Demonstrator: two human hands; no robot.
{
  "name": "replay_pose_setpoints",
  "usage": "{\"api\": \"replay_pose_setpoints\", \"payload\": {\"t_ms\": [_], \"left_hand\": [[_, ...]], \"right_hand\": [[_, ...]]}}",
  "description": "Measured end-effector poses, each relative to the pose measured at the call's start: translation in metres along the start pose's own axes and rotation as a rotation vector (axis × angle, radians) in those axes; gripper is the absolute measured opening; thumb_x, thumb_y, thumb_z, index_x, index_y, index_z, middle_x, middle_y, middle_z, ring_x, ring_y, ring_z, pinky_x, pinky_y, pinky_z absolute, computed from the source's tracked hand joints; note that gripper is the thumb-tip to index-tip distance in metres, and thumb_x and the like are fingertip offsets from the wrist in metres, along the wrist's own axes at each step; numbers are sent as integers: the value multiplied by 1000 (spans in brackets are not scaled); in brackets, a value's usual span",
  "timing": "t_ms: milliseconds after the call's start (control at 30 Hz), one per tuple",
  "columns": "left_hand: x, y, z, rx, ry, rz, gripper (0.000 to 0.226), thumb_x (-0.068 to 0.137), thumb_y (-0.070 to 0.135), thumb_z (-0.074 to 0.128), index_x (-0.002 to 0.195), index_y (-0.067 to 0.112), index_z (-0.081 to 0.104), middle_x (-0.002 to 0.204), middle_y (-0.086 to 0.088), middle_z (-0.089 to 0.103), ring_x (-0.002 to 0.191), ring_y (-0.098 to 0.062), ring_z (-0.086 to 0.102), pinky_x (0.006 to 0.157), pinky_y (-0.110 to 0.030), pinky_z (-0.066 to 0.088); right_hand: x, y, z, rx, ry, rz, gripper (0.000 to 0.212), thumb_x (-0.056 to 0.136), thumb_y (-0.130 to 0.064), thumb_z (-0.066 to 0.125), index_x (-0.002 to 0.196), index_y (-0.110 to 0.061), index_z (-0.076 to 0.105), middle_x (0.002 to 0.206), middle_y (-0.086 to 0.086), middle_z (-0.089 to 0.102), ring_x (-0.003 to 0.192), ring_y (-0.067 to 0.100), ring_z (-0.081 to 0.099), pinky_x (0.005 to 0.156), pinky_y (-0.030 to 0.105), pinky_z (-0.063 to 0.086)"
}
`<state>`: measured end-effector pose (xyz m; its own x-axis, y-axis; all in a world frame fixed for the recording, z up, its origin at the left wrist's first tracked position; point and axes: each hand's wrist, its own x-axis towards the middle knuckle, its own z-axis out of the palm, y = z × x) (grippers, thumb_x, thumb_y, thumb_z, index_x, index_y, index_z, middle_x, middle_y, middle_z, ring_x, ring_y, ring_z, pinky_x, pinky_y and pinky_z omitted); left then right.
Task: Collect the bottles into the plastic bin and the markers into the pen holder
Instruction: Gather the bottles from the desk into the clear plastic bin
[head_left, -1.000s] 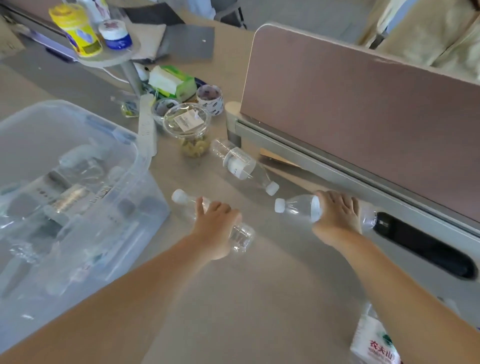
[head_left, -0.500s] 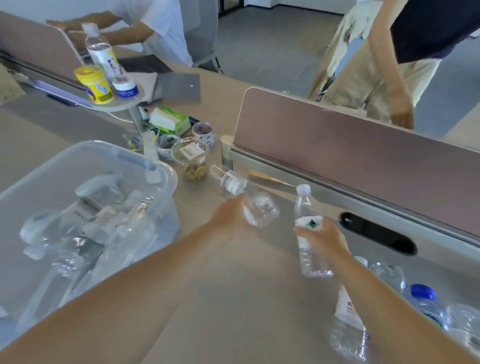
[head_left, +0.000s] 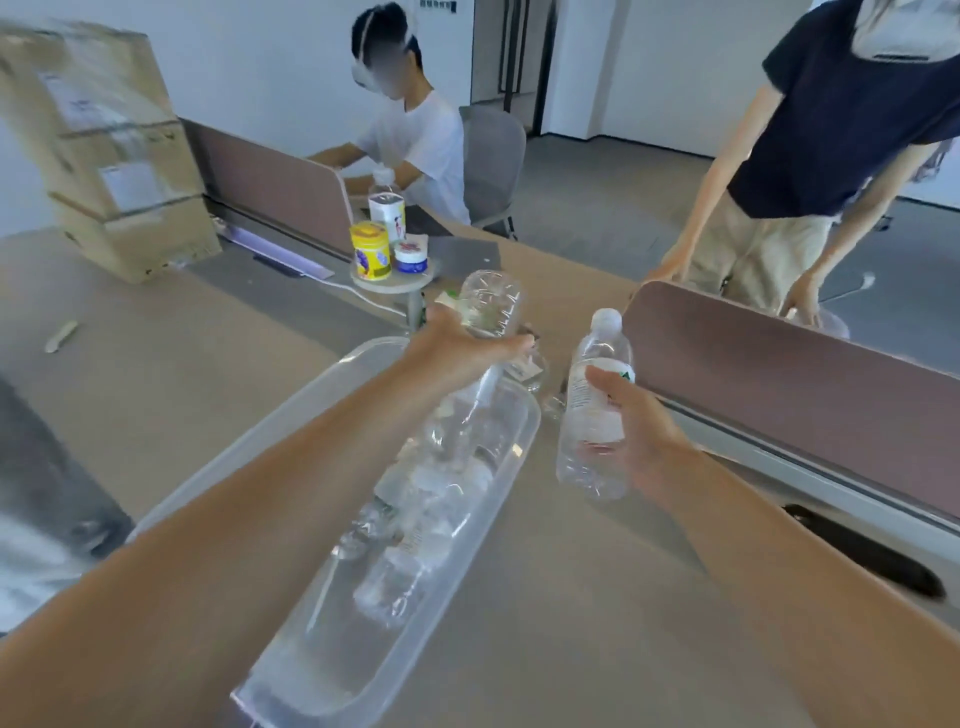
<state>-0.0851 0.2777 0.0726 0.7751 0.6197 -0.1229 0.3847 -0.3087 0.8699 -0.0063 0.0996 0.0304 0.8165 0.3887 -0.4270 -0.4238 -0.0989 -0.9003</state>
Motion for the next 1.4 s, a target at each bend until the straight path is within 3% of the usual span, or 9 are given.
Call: {"api": "replay_pose_setpoints", "payload": {"t_ms": [200,267,367,600,700,933,1133,1267,1400], "left_hand": [[0,-82,-83,-68,-19,-204,101,36,37,85,122,-4,50,118,-10,56,79,-12,57,59,-21,47],[-4,-101,-96,-45,-62,-290,73,58,20,82,117,-2,44,112,-6,48,68,-8,46,50,-15,42],[-6,-129,-96,20,-171,-322,88,74,4,76,141,8,21,105,-7,57,71,-9,47,59,-18,39],[-22,-177,-74,207,-147,-228,94,71,24,80,146,14,24,109,-2,56,89,-18,58,60,-22,49],[-31,-197,-68,321,-137,-252,95,71,37,76,146,17,22,122,-10,54,102,-28,61,79,-38,57],[-27,-157,-70,345,70,-66,72,85,40,63,144,14,31,137,-16,42,118,-31,52,93,-38,47],[-15,-92,-49,249,99,103,48,89,30,56,132,10,48,128,-12,54,105,-24,54,76,-27,37],[-21,-59,-11,273,52,210,44,90,27,55,131,13,49,127,-10,53,114,-25,52,87,-29,38],[-27,-31,42,284,-3,307,38,89,22,55,127,14,52,127,-8,52,112,-22,53,84,-26,38]], "right_hand": [[-9,34,97,26,-53,77,41,84,-34,69,116,-15,54,111,1,56,111,28,56,72,36,52],[-11,45,115,-41,-45,83,37,85,-34,69,114,-18,50,109,1,53,115,26,50,79,39,51],[-9,63,128,-111,-36,104,49,83,-37,71,121,-15,50,98,-4,52,110,21,48,81,39,52],[-13,71,131,-150,37,83,59,83,-36,72,128,-7,48,111,4,52,107,22,51,72,37,54],[-18,73,129,-127,17,77,58,83,-34,72,129,-8,48,114,2,53,106,18,50,71,36,55],[-15,81,122,-195,8,30,83,82,-42,71,148,-14,29,138,12,50,119,27,54,102,43,45],[-25,67,89,-41,-4,11,58,92,-16,62,142,-4,36,123,19,57,119,38,57,95,43,50],[-38,52,32,-111,29,-23,46,62,-33,68,101,-12,57,83,10,52,75,26,53,71,32,43],[-27,57,-51,-136,192,-40,6,89,-20,63,83,-21,60,75,0,51,70,22,54,61,27,40]]}}
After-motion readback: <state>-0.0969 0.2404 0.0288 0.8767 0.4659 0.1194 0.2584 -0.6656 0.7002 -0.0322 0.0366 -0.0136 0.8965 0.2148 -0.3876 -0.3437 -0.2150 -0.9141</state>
